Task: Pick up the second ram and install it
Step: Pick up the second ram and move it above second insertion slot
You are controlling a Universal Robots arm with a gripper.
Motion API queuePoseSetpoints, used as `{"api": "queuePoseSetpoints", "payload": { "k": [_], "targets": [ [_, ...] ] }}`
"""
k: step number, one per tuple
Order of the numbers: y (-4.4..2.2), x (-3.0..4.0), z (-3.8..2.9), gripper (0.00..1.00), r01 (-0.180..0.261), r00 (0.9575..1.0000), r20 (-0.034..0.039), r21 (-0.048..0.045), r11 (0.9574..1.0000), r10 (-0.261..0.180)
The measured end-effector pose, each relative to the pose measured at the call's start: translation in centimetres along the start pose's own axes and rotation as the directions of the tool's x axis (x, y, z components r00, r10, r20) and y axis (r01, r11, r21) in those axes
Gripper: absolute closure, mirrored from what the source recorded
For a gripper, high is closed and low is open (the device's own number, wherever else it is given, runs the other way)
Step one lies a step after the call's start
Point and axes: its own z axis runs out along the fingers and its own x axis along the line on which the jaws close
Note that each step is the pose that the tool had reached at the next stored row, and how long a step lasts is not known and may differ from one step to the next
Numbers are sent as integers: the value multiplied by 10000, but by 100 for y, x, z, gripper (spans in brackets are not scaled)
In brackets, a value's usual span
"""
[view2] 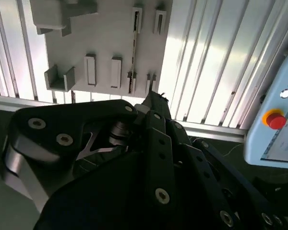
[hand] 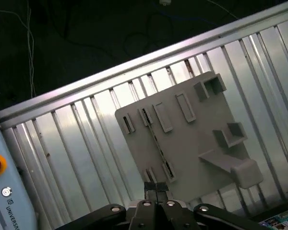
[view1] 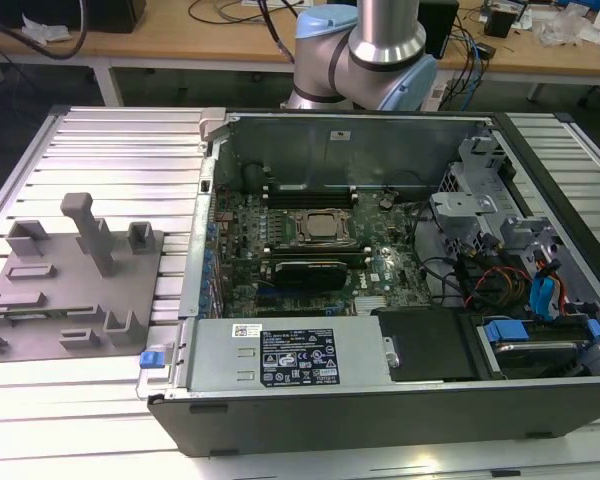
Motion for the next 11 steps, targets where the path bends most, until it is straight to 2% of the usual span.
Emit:
{"api": "queuePoseSetpoints", "payload": {
  "k": [3,6,11],
  "targets": [
    [0,0,0,89,668,9978,-26,-12,9978,-668],
    [0,0,0,89,1465,9892,-56,-29,9892,-1465],
    [0,0,0,89,1498,9887,-57,-30,9887,-1498]
  ]
}}
